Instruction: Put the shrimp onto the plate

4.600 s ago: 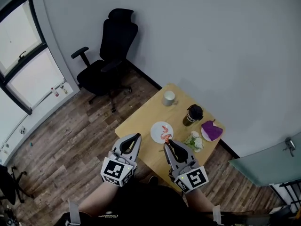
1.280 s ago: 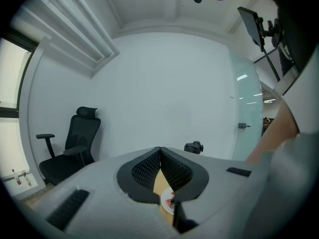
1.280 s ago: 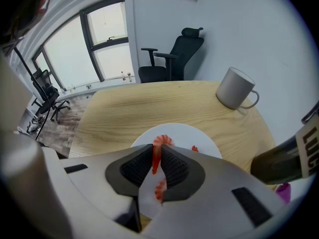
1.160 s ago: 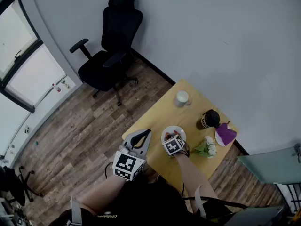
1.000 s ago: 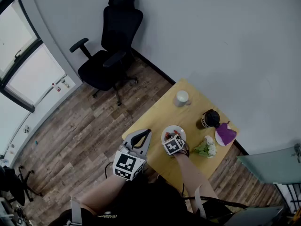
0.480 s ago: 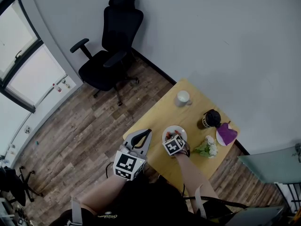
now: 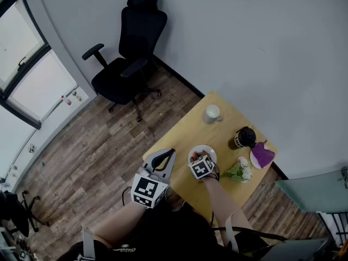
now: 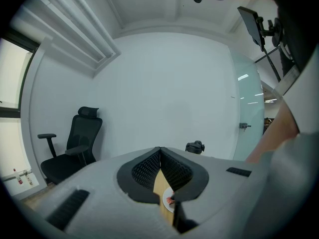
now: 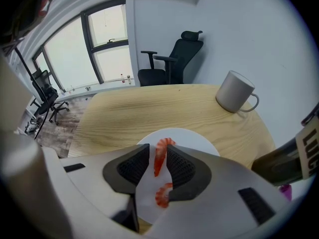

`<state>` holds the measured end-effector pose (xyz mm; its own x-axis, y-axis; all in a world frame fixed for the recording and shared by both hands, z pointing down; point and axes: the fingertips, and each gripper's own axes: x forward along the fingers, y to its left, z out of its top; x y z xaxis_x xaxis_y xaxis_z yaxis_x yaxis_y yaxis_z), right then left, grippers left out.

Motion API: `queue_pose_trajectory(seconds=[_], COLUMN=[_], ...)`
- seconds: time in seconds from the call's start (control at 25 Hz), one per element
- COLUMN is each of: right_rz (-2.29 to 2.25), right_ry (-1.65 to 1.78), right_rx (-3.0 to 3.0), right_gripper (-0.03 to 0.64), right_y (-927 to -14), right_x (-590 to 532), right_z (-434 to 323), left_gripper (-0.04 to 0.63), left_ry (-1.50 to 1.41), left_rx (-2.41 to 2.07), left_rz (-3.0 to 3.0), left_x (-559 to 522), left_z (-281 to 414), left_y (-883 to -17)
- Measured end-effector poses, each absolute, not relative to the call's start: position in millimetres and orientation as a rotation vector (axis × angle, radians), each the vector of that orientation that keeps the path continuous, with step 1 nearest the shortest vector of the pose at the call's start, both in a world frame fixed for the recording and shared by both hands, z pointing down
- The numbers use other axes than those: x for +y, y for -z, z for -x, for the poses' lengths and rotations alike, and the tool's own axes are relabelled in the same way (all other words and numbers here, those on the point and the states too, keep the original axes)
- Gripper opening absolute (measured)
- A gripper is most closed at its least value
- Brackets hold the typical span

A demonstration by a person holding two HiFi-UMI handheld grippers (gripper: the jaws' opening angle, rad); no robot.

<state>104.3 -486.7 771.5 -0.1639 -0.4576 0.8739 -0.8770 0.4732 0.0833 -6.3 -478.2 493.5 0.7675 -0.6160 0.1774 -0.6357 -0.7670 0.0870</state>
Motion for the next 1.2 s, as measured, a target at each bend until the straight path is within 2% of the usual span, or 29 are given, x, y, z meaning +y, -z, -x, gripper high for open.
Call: queue_pose_trajectory(seconds=[0.2,0.6,0.96,1.2], right_rz=[-1.149,-1.187,-1.35,-1.502], right_ry=[-0.594,-0.59,-0.555,-0.491], right_rx=[-1.82,-1.836,-1.992,-2.163], right_gripper=[0.139,0.14,0.029,0.011], right_y=[-766.7,-753.7,-696.3,-615.5], right_x=[-485.2,-482.6,-492.6,-496.7], right_z=[-100.3,-103.4,-93.2,-88.5], left_gripper=[0.008,0.008,0.008,0.008], left_ry=[-0.203,-0.195,-0.175,-0.16], left_rx=[-0.997,-0.98,-0.971,-0.956], left_rz=[-2.821,-2.831,-2.848,-2.867], left_x=[-476.4,-470.3,-464.7,-459.1], left_z=[6.1,1.1,-2.8,-7.2], left_y=[-492.4,-490.8,-484.2,-476.8])
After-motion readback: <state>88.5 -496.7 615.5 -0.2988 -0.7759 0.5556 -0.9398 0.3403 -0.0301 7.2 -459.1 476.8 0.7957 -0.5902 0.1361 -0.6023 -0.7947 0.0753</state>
